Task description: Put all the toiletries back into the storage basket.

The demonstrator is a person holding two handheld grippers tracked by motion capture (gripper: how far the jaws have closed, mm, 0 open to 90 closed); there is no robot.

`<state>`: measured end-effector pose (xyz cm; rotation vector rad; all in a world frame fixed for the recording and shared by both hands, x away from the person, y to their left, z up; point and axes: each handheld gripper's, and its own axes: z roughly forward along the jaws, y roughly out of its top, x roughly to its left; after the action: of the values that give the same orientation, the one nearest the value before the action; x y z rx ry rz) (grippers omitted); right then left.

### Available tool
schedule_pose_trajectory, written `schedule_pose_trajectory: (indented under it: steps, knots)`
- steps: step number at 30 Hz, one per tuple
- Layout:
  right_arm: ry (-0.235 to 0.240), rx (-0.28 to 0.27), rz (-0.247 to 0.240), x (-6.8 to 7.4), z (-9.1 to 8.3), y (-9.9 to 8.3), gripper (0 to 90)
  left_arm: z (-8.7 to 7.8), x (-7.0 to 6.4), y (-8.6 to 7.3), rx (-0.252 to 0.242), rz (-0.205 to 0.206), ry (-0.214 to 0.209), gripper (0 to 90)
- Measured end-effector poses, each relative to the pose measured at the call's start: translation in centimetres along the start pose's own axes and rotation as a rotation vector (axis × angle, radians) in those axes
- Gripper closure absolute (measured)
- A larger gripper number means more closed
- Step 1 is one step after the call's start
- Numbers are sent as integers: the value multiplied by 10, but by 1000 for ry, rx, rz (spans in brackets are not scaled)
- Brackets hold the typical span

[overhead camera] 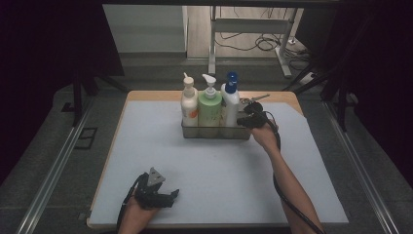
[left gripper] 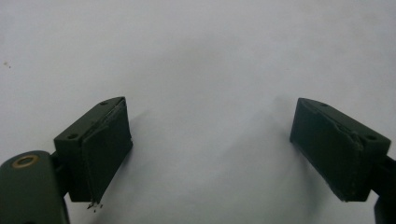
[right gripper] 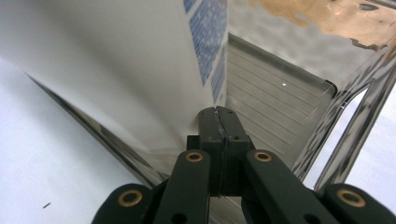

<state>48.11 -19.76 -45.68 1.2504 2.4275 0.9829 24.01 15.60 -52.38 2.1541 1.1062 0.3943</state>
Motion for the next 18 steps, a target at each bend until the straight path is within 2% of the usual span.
schedule_pose_trajectory:
  steps: [7, 18]
  knots:
    - [4, 7, -26, 5, -1, 1, 896, 0, 0, 0, 2, 2, 1, 120]
    - [4, 13, -34, 8, -1, 1, 896, 0, 0, 0, 2, 2, 1, 121]
